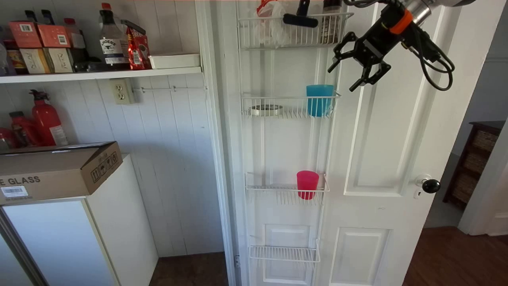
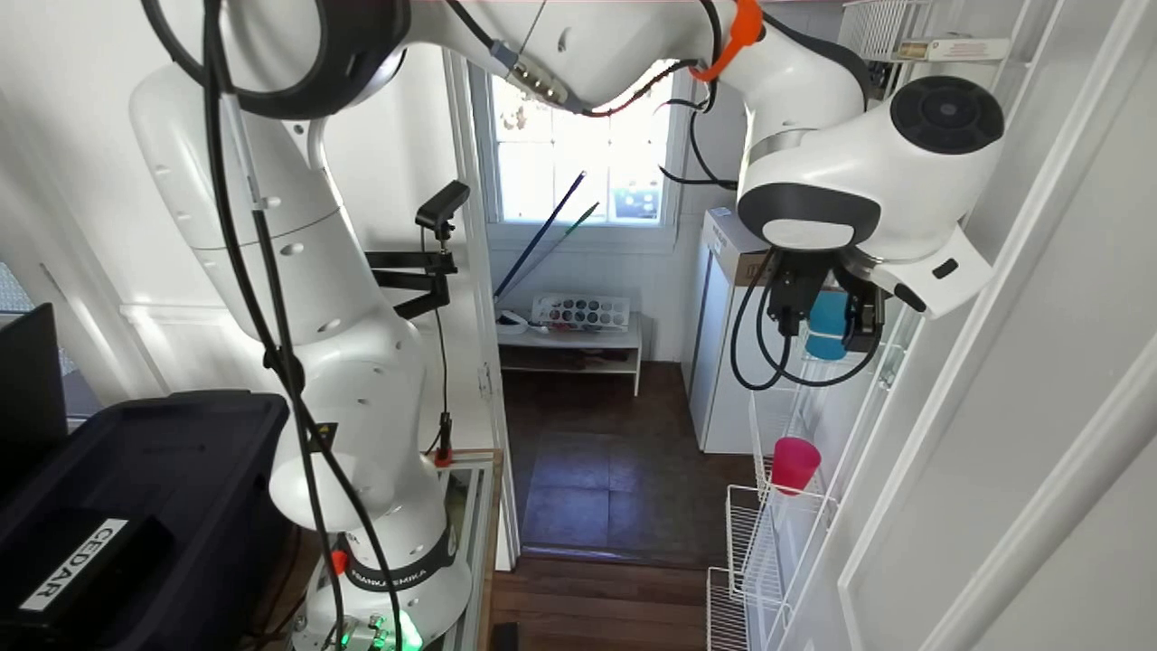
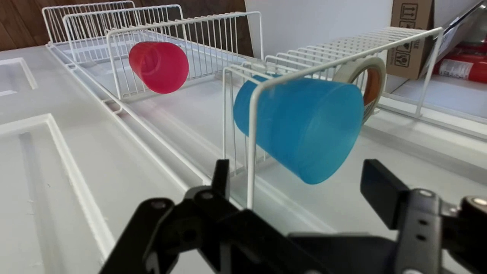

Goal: Put the blue cup inside the pink cup then move the stacked cups to the second shelf

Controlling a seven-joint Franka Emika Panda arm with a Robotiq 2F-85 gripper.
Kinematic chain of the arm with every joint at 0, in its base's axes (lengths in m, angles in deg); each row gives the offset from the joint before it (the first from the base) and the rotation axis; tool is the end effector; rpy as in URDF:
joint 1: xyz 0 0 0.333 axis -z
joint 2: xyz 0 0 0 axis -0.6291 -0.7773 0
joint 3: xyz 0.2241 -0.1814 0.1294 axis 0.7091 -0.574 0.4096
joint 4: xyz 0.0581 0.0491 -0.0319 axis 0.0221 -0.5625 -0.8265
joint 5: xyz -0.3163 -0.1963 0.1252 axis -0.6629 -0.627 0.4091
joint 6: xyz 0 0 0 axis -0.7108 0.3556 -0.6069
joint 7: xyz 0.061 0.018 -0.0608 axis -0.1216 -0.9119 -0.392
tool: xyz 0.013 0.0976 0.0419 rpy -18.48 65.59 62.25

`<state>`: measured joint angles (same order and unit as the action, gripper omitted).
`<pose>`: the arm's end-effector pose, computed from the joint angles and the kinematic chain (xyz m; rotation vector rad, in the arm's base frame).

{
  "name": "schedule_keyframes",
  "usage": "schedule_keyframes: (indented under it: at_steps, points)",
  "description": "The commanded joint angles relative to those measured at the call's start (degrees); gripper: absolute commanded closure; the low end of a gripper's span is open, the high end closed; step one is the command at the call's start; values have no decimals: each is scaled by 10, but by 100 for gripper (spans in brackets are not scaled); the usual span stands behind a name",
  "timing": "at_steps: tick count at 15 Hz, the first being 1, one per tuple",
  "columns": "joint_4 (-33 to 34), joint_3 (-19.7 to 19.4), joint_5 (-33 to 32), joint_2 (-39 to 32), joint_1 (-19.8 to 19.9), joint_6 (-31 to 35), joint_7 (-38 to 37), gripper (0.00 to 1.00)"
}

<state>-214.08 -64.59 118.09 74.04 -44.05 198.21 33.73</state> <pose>0.5277 0.0552 0.4708 -2.4488 0.4970 -0.3616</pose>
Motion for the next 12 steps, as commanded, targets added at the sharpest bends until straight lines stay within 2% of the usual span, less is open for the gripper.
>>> schedule_keyframes:
  at_steps: [1, 2, 3, 4, 6, 8, 11, 12]
  points:
    - [14, 8, 9, -7, 1, 2, 10, 0]
    - [15, 8, 12, -10, 1, 0, 15, 0]
    - [15, 8, 14, -12, 0, 0, 18, 4]
    - [16, 8, 16, -13, 0, -2, 21, 12]
    - [17, 10, 22, -13, -2, -3, 26, 36]
    - [18, 10, 25, -12, -2, -1, 30, 47]
    - [19, 10, 29, -13, -3, 0, 37, 50]
    - [18, 11, 30, -14, -3, -1, 39, 46]
